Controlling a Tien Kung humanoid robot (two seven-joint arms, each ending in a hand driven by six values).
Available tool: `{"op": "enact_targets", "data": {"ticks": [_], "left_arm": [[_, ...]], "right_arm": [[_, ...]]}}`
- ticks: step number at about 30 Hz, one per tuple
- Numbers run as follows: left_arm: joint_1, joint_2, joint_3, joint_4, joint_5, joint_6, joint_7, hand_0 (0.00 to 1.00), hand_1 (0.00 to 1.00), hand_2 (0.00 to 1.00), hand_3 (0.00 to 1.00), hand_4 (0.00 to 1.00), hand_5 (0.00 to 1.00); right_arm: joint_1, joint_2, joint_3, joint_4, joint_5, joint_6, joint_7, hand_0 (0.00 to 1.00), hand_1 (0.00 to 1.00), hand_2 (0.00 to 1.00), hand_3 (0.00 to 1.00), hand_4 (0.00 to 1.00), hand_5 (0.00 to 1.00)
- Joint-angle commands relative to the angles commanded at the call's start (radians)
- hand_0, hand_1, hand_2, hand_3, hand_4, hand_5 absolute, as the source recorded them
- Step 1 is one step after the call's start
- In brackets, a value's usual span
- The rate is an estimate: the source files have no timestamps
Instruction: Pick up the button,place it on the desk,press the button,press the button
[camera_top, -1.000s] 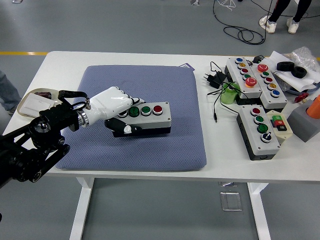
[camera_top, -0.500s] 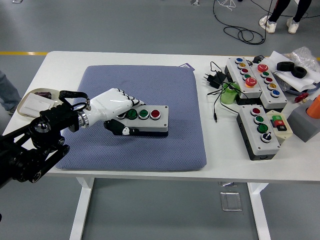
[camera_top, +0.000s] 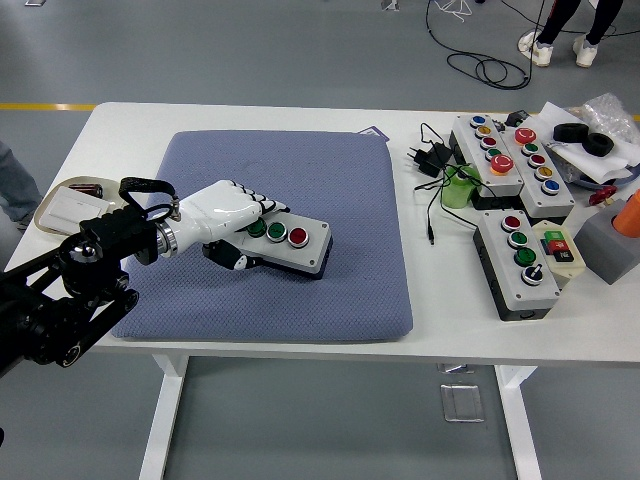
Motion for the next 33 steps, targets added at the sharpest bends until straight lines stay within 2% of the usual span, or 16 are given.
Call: {"op": "enact_targets", "data": {"ticks": [2, 7, 8, 12, 13, 14, 25, 26, 31, 33], "left_arm": [[0.0, 0.0, -0.003, -0.005, 0.0, -0.018, 0.004, 0.627, 0.741, 0.857, 0.952, 0.607, 0.053], [0.003, 0.001, -0.013, -0.018, 0.0, -0.046, 0.016, 0.627, 0.741, 0.857, 0.952, 0.607, 0.053], [0.003, 0.001, -0.017, -0.023, 0.0, -0.052, 0.018, 0.71, 0.808, 0.927, 0.981, 0.644, 0.105], [0.004, 0.003, -0.028, -0.035, 0.0, -0.071, 0.023, 0.71, 0.808, 0.927, 0.981, 0.644, 0.105], [0.004, 0.004, -0.031, -0.041, 0.0, -0.082, 0.028, 0.71, 0.808, 0.927, 0.981, 0.644, 0.105], [0.003, 0.004, -0.034, -0.048, 0.0, -0.098, 0.033, 0.773, 0.852, 0.952, 0.998, 0.678, 0.157], [0.011, 0.017, -0.062, -0.082, 0.0, -0.214, 0.05, 0.795, 0.868, 0.973, 0.998, 0.67, 0.148], [0.013, 0.018, -0.066, -0.088, 0.0, -0.223, 0.05, 0.809, 0.879, 0.982, 0.998, 0.645, 0.124], [0.017, 0.028, -0.078, -0.126, 0.0, -0.28, 0.059, 0.809, 0.879, 0.982, 0.998, 0.645, 0.124], [0.018, 0.031, -0.081, -0.138, 0.0, -0.299, 0.062, 0.814, 0.883, 0.989, 0.998, 0.654, 0.149]], "right_arm": [[0.0, 0.0, 0.0, 0.0, 0.0, 0.0, 0.0, 0.665, 0.652, 0.719, 0.606, 0.395, 0.253], [0.001, 0.0, 0.0, 0.0, 0.0, 0.0, 0.001, 0.665, 0.652, 0.719, 0.606, 0.395, 0.253], [0.001, 0.0, 0.001, 0.0, 0.0, 0.0, 0.001, 0.665, 0.652, 0.719, 0.606, 0.395, 0.253], [0.001, 0.0, -0.001, 0.0, 0.003, 0.0, 0.001, 0.665, 0.652, 0.719, 0.606, 0.395, 0.253], [0.002, 0.0, -0.001, 0.0, 0.003, 0.0, 0.001, 0.665, 0.652, 0.719, 0.606, 0.395, 0.253], [0.002, 0.0, 0.0, 0.0, 0.002, 0.0, 0.001, 0.665, 0.652, 0.719, 0.606, 0.395, 0.253], [0.002, -0.001, 0.001, 0.0, 0.001, -0.001, 0.002, 0.664, 0.651, 0.719, 0.606, 0.395, 0.252], [0.002, -0.001, 0.002, 0.0, 0.001, -0.001, 0.002, 0.664, 0.651, 0.718, 0.607, 0.396, 0.252], [0.001, -0.001, 0.004, 0.0, -0.002, 0.0, 0.002, 0.664, 0.651, 0.718, 0.607, 0.396, 0.252], [0.001, -0.001, 0.005, 0.0, -0.003, 0.0, 0.002, 0.663, 0.652, 0.719, 0.607, 0.396, 0.251]]}}
